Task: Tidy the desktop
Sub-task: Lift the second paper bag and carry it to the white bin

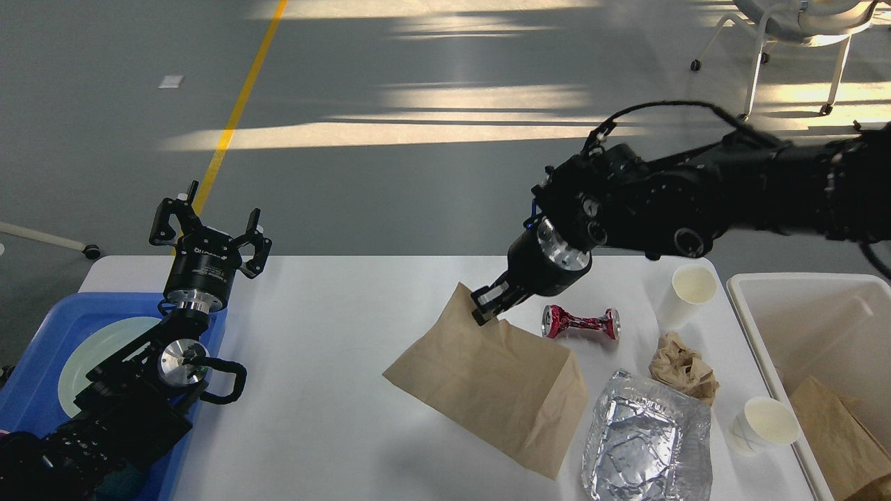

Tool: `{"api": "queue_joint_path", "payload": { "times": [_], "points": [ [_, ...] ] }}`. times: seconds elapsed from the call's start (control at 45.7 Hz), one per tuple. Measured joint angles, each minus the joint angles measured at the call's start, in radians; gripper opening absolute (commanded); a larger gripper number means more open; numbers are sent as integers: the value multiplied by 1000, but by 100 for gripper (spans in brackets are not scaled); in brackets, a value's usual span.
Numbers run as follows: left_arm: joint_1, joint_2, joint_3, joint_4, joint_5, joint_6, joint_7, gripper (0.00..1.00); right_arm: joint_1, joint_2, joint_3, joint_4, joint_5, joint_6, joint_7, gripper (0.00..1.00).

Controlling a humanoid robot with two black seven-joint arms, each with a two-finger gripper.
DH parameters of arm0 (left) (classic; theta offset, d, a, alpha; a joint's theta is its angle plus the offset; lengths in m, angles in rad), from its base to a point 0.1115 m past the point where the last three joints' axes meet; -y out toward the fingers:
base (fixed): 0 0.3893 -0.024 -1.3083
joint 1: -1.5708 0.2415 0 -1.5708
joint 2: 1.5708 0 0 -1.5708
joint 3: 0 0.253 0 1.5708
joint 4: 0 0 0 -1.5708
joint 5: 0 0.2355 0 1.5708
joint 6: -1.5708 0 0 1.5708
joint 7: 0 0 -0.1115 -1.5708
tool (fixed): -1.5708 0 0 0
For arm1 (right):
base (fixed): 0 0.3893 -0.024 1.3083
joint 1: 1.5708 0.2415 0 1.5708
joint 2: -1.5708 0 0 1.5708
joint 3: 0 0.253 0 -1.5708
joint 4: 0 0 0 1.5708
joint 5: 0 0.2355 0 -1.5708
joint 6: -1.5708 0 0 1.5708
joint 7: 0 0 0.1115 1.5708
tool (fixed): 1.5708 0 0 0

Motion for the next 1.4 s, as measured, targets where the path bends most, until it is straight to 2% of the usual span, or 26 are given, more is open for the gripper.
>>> {"api": "queue_joint_path", "payload": {
  "times": [0.109, 0.219, 0.547, 0.853, 0.984, 1.093, 1.203, 1.399],
  "points": [
    [0, 0, 0, 0, 0, 0, 0, 96, 138, -81, 10, -1, 63, 197, 3, 0],
    [0, 0, 0, 0, 0, 0, 0, 96, 268, -173, 13, -2, 96, 281, 3, 0],
    [0, 0, 0, 0, 0, 0, 0, 96, 579, -362, -31, -91, 104, 294, -12, 0],
    [0, 0, 0, 0, 0, 0, 0, 96, 698, -380, -68, -248, 107, 294, -21, 0],
    [0, 0, 0, 0, 0, 0, 0, 96, 687, -373, -69, -260, 107, 294, -23, 0],
    [0, 0, 0, 0, 0, 0, 0, 96, 609, -371, -81, -263, 101, 294, -27, 0],
    [0, 0, 0, 0, 0, 0, 0, 96, 477, -372, -111, -288, 97, 294, -30, 0],
    [0, 0, 0, 0, 0, 0, 0, 96, 138, -357, -207, -468, 96, 293, -29, 0]
  ]
}}
